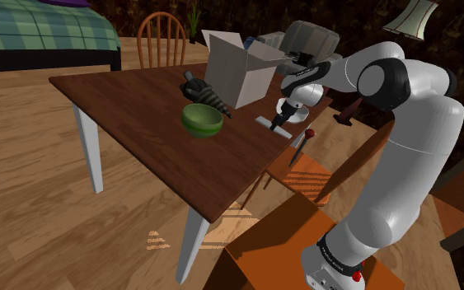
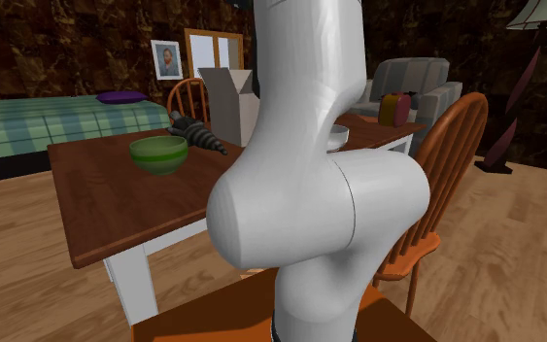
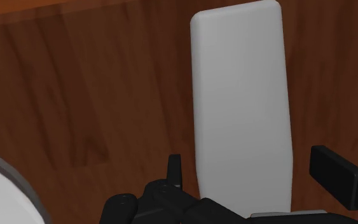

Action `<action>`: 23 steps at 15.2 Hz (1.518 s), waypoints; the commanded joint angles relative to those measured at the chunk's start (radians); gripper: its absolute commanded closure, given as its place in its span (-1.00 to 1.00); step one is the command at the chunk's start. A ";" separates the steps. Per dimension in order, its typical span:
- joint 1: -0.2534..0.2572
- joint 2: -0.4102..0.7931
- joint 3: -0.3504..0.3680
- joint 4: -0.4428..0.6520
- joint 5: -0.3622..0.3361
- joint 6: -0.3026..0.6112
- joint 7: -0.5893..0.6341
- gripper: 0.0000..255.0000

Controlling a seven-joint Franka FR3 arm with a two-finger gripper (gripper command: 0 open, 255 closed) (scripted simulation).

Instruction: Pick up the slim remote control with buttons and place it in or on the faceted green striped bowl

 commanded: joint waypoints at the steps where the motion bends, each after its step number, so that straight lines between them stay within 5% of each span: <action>1: 0.000 0.000 0.000 0.000 0.000 0.001 0.000 -1.00; 4: 0.000 0.000 0.000 0.000 0.000 0.001 0.000 -1.00; 5: 0.000 0.000 0.000 0.000 0.000 0.001 0.000 1.00; 14: 0.000 0.000 0.000 0.000 0.000 0.001 0.000 1.00; 23: 0.014 -0.067 -0.021 0.039 -0.056 -0.096 0.046 1.00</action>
